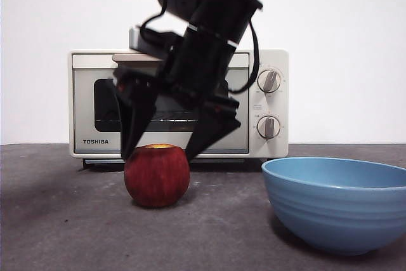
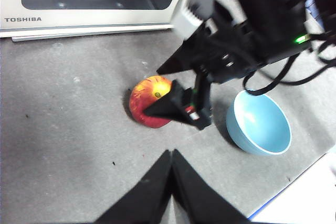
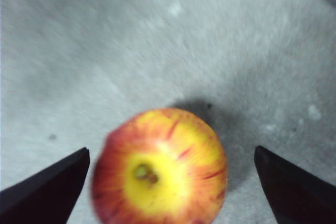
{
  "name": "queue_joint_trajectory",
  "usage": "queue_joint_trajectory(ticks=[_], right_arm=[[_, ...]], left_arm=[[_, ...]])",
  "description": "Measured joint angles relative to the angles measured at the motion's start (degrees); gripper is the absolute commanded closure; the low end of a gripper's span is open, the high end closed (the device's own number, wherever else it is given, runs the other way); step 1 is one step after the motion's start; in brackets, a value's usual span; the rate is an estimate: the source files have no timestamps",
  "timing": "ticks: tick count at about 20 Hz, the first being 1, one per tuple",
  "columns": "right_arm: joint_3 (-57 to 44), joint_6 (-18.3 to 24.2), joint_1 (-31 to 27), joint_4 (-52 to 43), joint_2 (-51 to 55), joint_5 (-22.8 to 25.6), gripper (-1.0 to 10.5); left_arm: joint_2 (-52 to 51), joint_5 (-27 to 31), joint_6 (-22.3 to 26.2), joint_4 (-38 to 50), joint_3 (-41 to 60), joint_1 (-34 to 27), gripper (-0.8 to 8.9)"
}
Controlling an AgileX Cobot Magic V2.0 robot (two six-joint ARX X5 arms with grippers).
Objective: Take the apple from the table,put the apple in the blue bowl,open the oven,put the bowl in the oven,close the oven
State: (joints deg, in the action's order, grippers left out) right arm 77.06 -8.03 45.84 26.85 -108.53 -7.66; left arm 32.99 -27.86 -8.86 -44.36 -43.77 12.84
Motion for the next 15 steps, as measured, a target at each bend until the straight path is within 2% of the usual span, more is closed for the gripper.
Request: queue_joint_trajectory(ticks=[5, 9, 15], right_arm=[[0.04, -0.39, 0.39, -0.17, -2.51, 0.13, 4.5], [0.07, -1.88, 0.76, 1.05, -2.51, 0.15, 5.5], [0.37, -3.04, 1.09, 2.69, -2.49, 0.20, 5.9]], left_arm=[[0.00, 0.00, 0.00, 0.00, 0.00, 0.00, 8.06], [0.00, 0.00, 0.00, 0.00, 0.00, 0.00, 8.06], [0.00, 0.00, 0.00, 0.00, 0.00, 0.00, 8.06]])
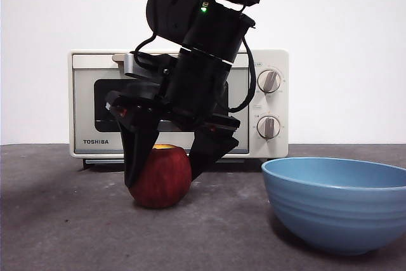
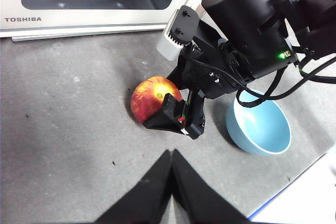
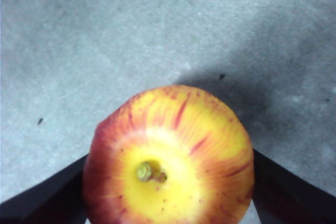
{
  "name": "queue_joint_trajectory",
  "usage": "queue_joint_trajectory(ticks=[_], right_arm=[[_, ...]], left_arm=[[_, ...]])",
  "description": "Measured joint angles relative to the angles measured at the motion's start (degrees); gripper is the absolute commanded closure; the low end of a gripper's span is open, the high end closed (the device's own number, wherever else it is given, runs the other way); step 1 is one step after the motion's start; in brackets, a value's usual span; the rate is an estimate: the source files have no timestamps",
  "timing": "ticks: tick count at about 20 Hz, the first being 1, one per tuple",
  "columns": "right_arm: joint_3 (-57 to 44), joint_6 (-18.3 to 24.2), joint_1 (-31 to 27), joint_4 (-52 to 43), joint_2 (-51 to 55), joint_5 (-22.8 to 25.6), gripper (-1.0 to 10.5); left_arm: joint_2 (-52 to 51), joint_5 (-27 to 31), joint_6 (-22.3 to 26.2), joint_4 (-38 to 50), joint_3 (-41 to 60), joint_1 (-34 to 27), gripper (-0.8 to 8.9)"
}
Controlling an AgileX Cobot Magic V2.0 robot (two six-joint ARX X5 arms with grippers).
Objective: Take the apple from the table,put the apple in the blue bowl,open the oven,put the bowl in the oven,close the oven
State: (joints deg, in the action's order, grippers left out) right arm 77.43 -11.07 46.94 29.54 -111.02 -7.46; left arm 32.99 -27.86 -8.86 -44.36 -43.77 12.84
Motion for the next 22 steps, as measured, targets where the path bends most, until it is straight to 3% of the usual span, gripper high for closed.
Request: queue_joint_trajectory(ticks=[3, 7, 14, 17, 22], right_arm=[[0.00, -0.35, 0.00, 1.44, 2.08, 0.00, 5.9], [0.15, -0.35, 0.00, 5.49, 12.24, 0.24, 5.9], [-1.53, 0.39, 0.00, 21.33, 29.53, 10.25, 5.9], [-8.96, 0.42, -0.07, 21.51, 37.70, 13.99, 5.9], [-25.55, -2.45, -0.07, 13.49, 44.35, 14.58, 5.9]], left_arm=[[0.00, 0.00, 0.00, 0.00, 0.00, 0.00, 8.06], [0.00, 0.00, 0.26, 0.00, 0.00, 0.00, 8.06], [0.00, 0.00, 0.79, 0.00, 0.00, 0.00, 8.06], [0.00, 0.00, 0.87, 0.00, 0.00, 0.00, 8.06], [0.02, 0.00, 0.87, 0.02, 0.00, 0.00, 8.06]])
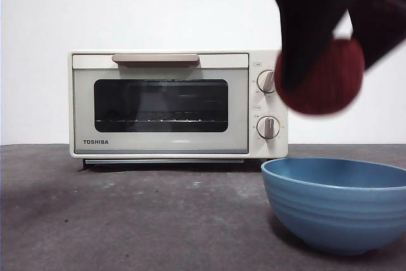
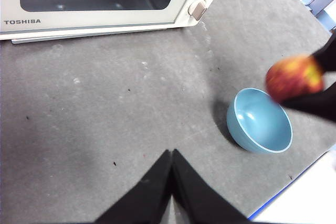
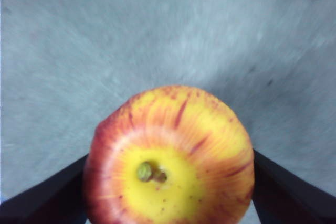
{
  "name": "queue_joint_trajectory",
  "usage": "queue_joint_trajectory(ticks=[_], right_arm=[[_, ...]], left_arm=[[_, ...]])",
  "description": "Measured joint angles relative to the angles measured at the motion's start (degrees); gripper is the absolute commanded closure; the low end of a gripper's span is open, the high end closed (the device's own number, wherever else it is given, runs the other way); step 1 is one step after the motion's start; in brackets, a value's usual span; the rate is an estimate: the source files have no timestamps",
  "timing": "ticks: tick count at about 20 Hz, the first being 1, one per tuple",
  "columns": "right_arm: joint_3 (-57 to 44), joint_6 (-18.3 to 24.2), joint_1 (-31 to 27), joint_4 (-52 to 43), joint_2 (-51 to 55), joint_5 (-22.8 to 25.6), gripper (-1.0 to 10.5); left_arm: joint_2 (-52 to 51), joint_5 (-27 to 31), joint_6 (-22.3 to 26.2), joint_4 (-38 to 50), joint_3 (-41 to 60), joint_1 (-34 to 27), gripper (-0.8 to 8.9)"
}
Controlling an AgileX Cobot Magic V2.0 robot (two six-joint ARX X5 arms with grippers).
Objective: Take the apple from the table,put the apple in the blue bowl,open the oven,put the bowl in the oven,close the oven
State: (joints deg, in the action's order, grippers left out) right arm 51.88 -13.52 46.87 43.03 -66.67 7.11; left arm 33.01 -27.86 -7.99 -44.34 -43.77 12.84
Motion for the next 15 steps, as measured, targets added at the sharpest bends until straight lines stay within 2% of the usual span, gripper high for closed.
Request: queue_joint_trajectory(ticks=[6, 9, 15], right_arm=[[-13.51, -3.52, 0.00, -14.78, -0.52, -1.09, 5.9], [-15.74, -4.37, 0.00, -16.35, -0.55, -1.11, 5.8], [-17.55, -4.81, 0.00, -18.14, -0.59, -1.29, 4.8]], left_arm=[[0.85, 0.00, 0.00, -0.02, 0.00, 0.00, 8.06], [1.20, 0.00, 0.00, -0.02, 0.00, 0.00, 8.06], [1.90, 0.00, 0.00, 0.02, 0.00, 0.00, 8.06]])
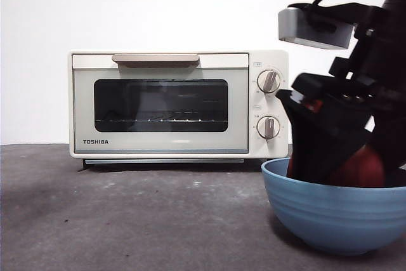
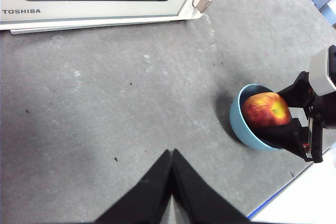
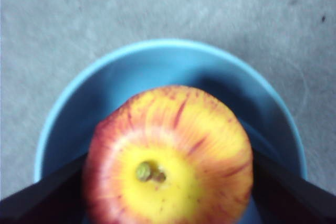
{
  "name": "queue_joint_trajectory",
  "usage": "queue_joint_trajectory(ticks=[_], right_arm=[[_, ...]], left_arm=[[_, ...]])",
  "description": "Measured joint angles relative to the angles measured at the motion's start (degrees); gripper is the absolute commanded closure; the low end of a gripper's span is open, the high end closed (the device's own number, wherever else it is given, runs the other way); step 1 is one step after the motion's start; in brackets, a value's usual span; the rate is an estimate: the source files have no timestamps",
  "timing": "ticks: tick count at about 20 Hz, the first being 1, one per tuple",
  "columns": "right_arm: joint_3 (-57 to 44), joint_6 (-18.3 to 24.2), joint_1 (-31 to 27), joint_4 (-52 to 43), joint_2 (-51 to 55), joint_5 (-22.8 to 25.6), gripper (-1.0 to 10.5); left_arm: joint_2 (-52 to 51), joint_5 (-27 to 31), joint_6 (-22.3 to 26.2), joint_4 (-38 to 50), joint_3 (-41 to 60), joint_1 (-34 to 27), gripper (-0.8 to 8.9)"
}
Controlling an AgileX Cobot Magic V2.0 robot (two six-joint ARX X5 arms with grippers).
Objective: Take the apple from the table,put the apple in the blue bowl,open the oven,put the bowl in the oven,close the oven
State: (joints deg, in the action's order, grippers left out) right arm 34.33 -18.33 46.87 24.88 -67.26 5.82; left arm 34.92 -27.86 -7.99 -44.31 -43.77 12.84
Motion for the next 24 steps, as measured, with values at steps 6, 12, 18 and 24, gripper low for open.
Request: queue_joint_trajectory(ticks=[6, 12, 18, 24], right_arm=[[0.13, -0.15, 0.07, 0.11, 0.04, 0.04, 4.6], [12.68, 2.34, 0.00, 10.01, 5.62, 7.45, 4.6], [20.90, 3.50, -6.01, 29.42, 8.85, 21.24, 4.6], [20.70, 3.48, -14.64, 36.61, 8.83, 15.67, 4.6]], left_arm=[[0.00, 0.00, -0.02, 0.70, 0.00, 0.00, 8.06], [3.26, 0.00, -0.50, 6.99, 0.00, 0.48, 8.06], [15.06, 2.51, -3.06, 22.86, -2.97, 2.62, 8.06], [31.21, 5.31, -2.71, 31.30, -13.18, 4.11, 8.06]])
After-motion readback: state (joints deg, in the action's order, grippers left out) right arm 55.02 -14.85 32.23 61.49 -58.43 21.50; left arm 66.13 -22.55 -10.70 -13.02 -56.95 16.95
